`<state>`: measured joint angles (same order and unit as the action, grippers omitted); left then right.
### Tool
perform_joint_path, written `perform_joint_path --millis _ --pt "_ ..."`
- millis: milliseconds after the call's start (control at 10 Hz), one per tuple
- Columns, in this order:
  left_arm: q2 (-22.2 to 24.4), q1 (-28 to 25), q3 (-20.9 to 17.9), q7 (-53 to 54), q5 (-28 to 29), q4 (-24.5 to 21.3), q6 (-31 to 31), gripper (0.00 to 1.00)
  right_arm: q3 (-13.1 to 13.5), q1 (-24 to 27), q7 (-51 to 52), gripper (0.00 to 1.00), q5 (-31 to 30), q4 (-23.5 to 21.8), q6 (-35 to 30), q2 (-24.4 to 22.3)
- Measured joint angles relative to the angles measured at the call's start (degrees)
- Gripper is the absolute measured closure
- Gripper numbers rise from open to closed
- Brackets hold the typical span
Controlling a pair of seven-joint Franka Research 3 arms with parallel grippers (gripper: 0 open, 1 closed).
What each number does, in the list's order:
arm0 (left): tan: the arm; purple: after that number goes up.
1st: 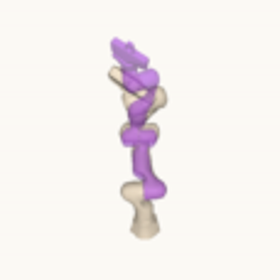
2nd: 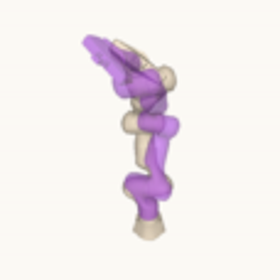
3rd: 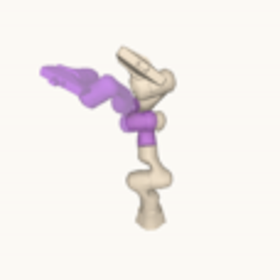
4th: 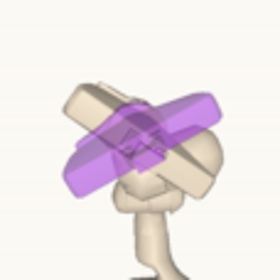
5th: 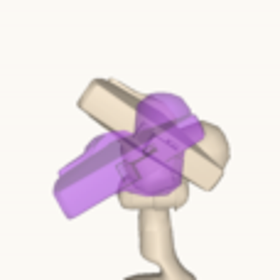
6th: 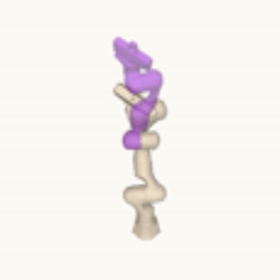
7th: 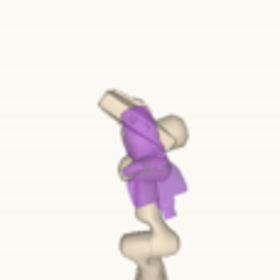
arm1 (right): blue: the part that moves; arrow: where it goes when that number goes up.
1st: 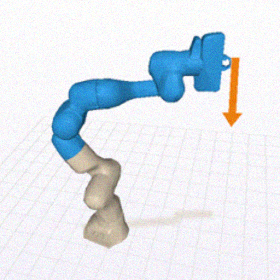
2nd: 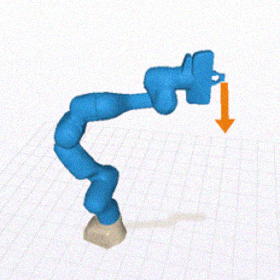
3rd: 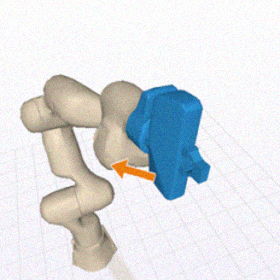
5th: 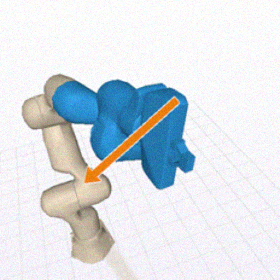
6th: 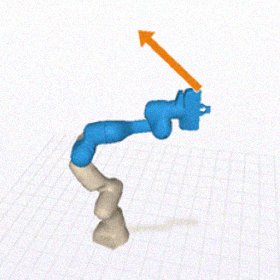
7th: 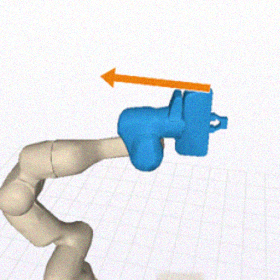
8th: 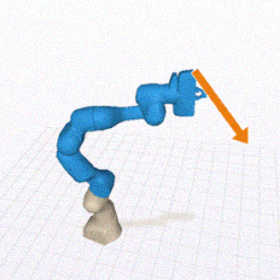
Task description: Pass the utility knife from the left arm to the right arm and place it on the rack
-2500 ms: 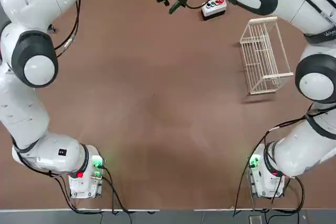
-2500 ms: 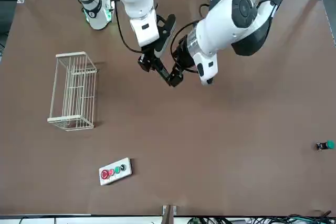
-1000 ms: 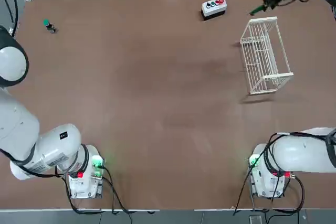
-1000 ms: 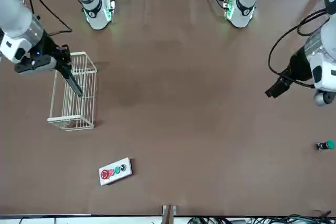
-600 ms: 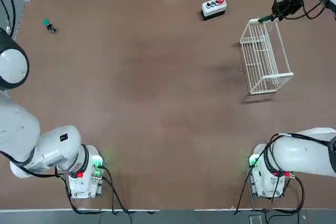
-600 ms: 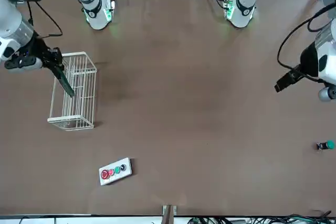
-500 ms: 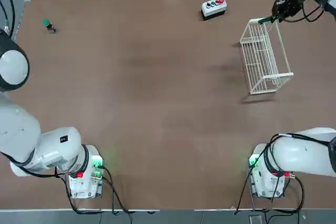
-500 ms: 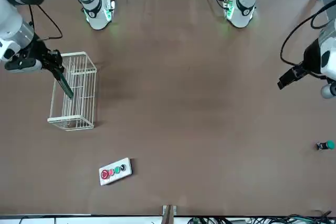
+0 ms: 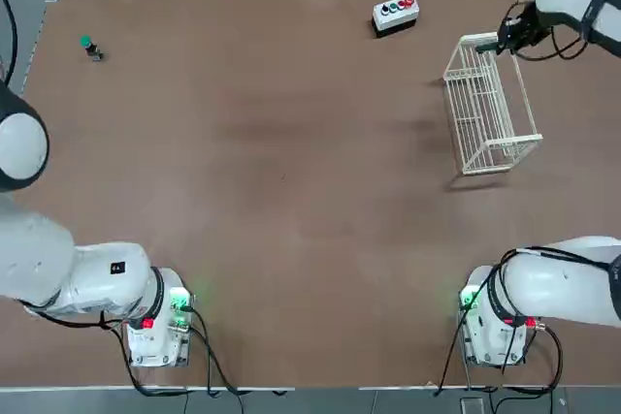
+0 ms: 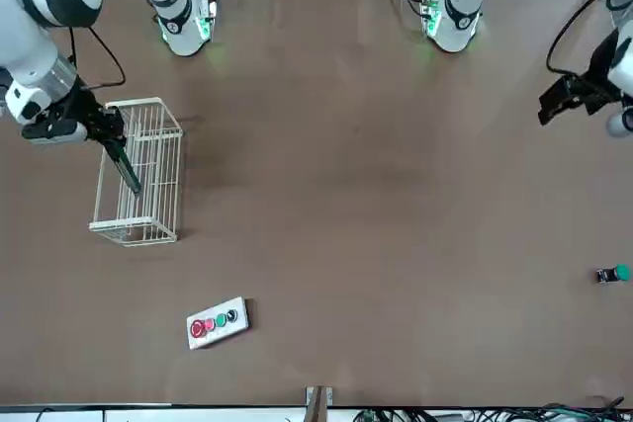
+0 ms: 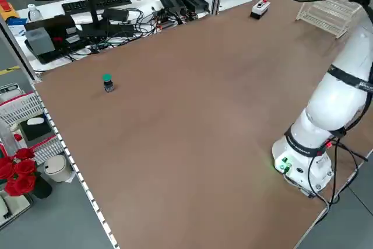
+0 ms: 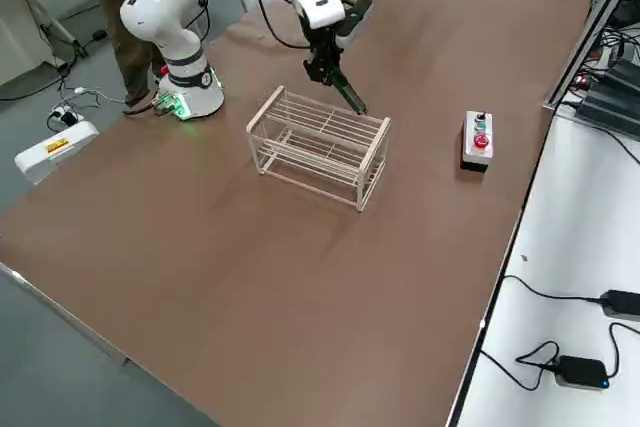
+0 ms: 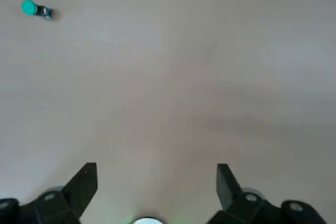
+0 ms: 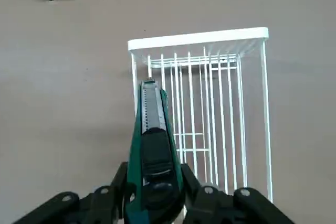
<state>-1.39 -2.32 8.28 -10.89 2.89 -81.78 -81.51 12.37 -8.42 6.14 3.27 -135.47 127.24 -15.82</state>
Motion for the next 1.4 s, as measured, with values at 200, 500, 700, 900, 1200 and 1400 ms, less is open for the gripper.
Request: perform_joint_path --millis 200,500,700,900,1200,1400 --pt "1.7 0.8 -1.3 1.8 -0.4 -1.5 0.0 0.00 1.7 0.2 0.3 0.58 0.0 -4.3 5.9 0.5" --pt "1.7 0.9 -1.1 1.9 -3.2 -2.2 0.0 0.00 3.1 0.3 1.3 0.58 0.0 -6.7 8.9 0.8" --pt "1.7 0.8 -1.4 1.9 -4.0 -2.2 0.0 0.00 3.1 0.3 1.3 0.58 0.0 -7.4 8.9 0.7" --pt "1.7 0.8 -1.4 1.8 -4.1 -2.2 0.0 0.00 3.1 0.3 1.3 0.58 0.0 -8.4 8.4 0.9" --pt "1.7 0.9 -1.4 1.7 -5.0 -2.2 0.0 0.00 3.0 -0.1 1.4 0.58 0.0 -9.0 8.8 3.3" --pt "1.7 1.2 -0.9 1.4 -5.4 -2.2 0.0 0.00 2.9 -0.5 1.5 0.58 0.0 -9.0 9.4 5.4"
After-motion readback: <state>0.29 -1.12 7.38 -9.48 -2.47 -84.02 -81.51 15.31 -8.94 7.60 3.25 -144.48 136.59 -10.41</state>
